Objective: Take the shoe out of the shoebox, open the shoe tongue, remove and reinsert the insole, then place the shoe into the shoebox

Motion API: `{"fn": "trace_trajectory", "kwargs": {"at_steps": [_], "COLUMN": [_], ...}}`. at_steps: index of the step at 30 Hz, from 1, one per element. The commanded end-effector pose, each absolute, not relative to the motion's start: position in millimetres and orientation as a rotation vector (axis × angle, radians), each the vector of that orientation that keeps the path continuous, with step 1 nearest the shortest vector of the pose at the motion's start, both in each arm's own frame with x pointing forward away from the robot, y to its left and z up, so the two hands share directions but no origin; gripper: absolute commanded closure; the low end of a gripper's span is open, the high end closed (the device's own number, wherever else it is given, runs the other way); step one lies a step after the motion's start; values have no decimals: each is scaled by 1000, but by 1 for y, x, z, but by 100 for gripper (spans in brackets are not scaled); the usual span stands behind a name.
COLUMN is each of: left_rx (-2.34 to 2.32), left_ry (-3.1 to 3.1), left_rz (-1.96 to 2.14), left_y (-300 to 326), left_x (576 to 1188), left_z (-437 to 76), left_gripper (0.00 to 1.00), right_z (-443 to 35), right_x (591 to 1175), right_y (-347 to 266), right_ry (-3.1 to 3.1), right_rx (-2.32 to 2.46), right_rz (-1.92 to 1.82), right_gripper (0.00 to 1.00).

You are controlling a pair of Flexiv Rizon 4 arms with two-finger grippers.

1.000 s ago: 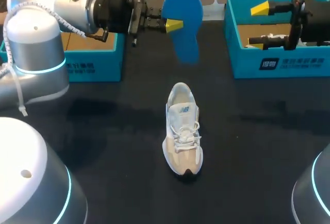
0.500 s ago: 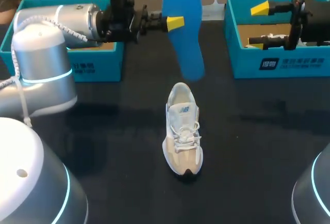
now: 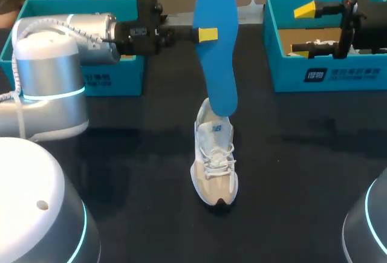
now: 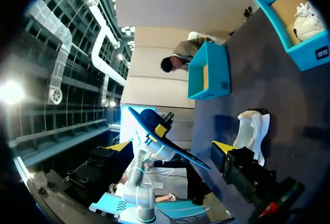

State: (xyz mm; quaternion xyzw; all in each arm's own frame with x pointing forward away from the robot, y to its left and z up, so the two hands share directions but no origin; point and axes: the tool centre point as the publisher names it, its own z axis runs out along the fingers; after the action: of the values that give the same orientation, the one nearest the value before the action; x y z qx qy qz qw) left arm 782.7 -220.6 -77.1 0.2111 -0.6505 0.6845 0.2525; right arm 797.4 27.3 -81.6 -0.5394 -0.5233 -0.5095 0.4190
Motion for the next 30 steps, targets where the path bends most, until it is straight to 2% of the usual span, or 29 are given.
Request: {"fn": "trace_trajectory", "kwargs": {"at_steps": [1,12,30], "left_rx": [925,1077,1027], "left_ry": [-1622,-1350,-1197], "left_rz": [1461,1276,1250], "left_y": [-219,-221,-230], "left_x": [779,783,803], "left_z": [-71,-67,-109], "left_gripper": [100,100,100], "right_z": [-82,-82,-82], "right_x": [798,798,798], "right_y": [28,28,28], "right_ry": [-1312,-1312,-1312], "right_rx": [-1354,-1354,-1354], "right_rz": [-1276,-1276,-1276], "right_gripper": [0,0,0]}}
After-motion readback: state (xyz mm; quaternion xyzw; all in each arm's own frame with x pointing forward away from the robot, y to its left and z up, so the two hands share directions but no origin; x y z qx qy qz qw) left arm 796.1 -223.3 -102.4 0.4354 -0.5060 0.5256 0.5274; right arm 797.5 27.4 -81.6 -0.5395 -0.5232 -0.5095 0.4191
